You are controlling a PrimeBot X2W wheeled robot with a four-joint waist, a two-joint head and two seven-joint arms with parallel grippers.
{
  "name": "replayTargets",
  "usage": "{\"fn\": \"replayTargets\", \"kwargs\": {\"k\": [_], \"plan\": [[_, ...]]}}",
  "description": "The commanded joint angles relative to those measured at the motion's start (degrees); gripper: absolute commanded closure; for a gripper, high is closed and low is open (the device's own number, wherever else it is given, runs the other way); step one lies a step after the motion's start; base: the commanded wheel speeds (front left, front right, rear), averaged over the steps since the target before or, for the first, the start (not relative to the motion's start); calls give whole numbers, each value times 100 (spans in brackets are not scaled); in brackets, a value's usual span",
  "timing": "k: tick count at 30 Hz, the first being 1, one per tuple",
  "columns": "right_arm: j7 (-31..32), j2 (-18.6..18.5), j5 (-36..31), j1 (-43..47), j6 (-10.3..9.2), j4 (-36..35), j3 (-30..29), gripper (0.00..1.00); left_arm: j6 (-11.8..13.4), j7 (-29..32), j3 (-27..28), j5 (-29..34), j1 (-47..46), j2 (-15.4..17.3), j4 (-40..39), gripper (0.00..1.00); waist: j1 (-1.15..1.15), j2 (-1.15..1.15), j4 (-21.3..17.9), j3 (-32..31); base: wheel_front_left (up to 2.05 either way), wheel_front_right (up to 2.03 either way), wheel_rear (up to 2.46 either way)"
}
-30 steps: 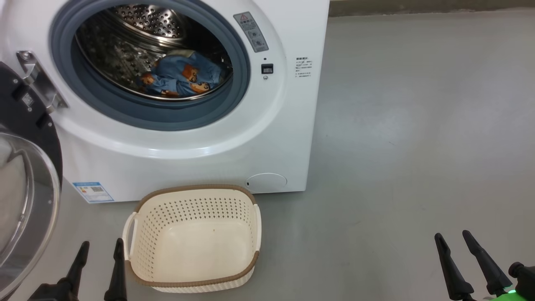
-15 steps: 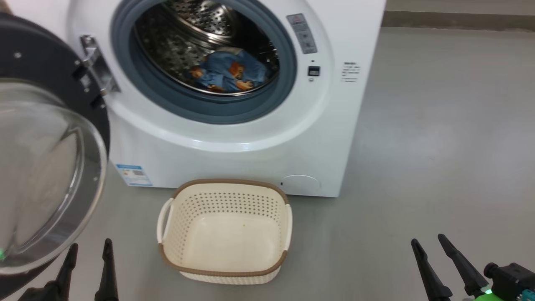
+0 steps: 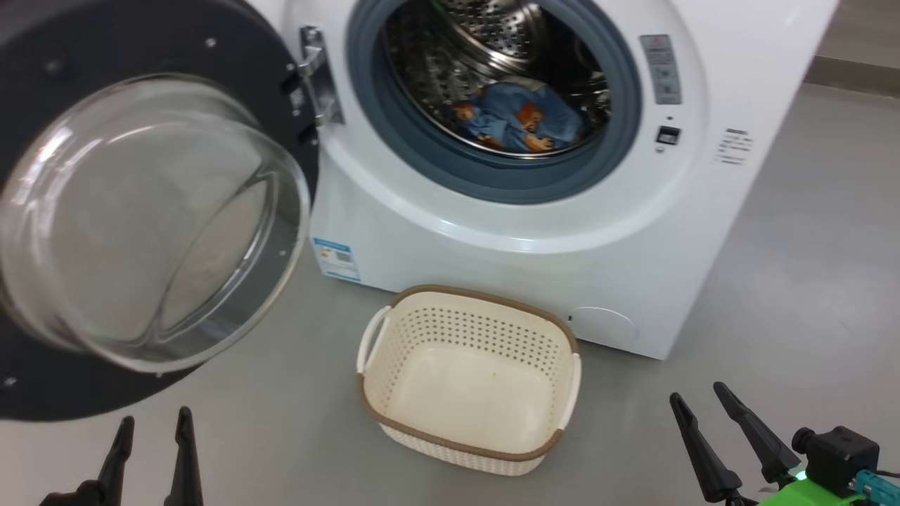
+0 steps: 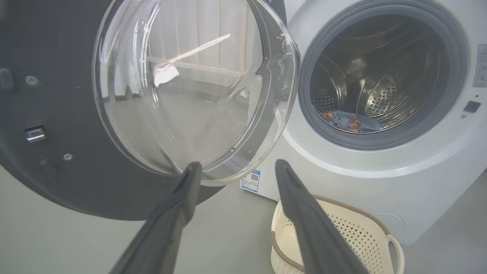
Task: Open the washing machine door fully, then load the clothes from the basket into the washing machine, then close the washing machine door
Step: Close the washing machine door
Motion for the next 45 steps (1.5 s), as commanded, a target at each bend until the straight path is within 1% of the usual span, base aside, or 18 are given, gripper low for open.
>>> {"fn": "replayTargets", "kwargs": {"k": [1, 9, 24, 27, 28, 30, 33, 36, 39, 41, 45], "plan": [[-70, -124, 28, -202, 10, -112, 126, 0, 39, -37, 156, -32, -87, 64, -182, 0, 0, 0, 443, 5, 0, 0, 0], [-70, -131, 20, -415, 10, -70, 294, 0, 164, -37, 99, -164, -71, 64, -314, 0, 0, 0, 804, 73, 0, 0, 0], [-70, -144, 68, -560, 10, 33, 471, 0, 418, -37, 65, -318, 124, 63, -552, 0, 0, 0, 941, 108, 0, 0, 0], [-70, -121, 85, -571, 10, 53, 518, 0, 419, -37, 125, -308, 152, 63, -591, 0, 0, 0, 943, 70, 0, 0, 0], [-70, -114, 93, -575, 10, 58, 542, 0, 347, -37, 177, -238, 75, 63, -716, 100, 0, 0, 956, 77, 0, 0, 0], [-70, -114, 96, -579, 10, 58, 545, 0, 298, -37, 251, -263, -10, 63, -813, 100, 0, 0, 962, 89, 0, 0, 0], [-70, -122, 103, -593, 10, 62, 550, 0, 188, -37, 503, -319, -224, 76, -1045, 100, 0, 0, 965, 107, 0, 0, 0], [-70, -112, 104, -592, 10, 43, 500, 0, 71, -37, 846, -264, -555, 223, -1377, 100, 0, 0, 957, 118, 0, 0, 0], [-70, -82, 95, -530, 10, 20, 426, 0, -32, -37, 1113, -191, -987, 532, -1638, 100, 0, 0, 937, 111, 0, 0, 0], [-70, -53, 79, -476, 10, -2, 391, 0, -74, -37, 1259, -196, -1309, 807, -1652, 100, 0, 0, 898, 113, 0, 0, 0], [-70, -24, 48, -460, 10, -39, 340, 0, -112, -37, 1553, -504, -2060, 1397, -1297, 100, 0, 0, 752, 200, 0, 0, 0]]}}
